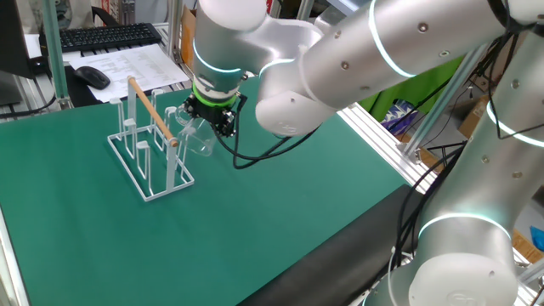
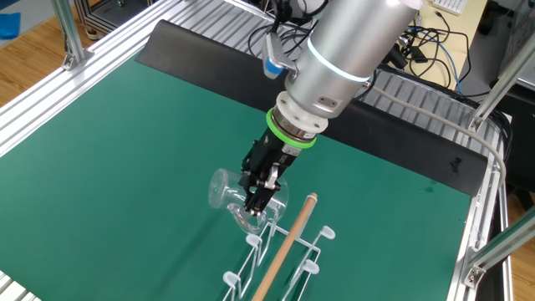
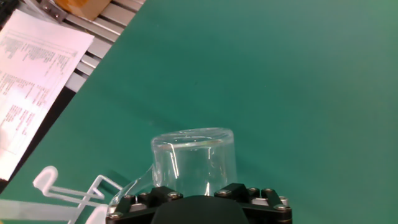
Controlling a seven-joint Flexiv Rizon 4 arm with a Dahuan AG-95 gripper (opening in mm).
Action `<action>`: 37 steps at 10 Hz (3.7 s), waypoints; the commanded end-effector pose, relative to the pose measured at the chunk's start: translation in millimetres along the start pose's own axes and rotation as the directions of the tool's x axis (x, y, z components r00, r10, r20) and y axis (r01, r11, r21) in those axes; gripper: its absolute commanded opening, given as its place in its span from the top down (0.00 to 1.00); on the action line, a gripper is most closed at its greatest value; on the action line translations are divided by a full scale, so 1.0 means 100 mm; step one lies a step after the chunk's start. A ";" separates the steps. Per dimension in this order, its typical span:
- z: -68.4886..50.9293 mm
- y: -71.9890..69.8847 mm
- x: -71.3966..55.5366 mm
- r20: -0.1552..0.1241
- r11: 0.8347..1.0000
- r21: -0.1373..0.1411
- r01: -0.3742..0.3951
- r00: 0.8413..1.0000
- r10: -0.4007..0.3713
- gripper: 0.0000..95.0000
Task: Put the cup on the cup rack
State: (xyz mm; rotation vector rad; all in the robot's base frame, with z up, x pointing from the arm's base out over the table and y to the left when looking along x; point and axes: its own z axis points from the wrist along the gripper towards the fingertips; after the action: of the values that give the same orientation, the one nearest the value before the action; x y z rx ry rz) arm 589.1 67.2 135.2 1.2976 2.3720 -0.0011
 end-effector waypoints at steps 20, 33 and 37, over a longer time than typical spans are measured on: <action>-0.12 0.01 0.12 0.050 1.000 0.000 0.024 0.998 -0.024 0.20; -0.41 -0.14 0.10 -0.014 0.986 0.046 0.158 0.987 -0.158 0.20; -0.47 -0.22 0.01 -0.076 0.977 0.041 0.207 0.976 -0.204 0.20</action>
State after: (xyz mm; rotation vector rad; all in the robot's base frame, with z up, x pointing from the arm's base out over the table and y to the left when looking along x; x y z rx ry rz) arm 553.2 64.3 173.0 1.0829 2.5729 -0.0774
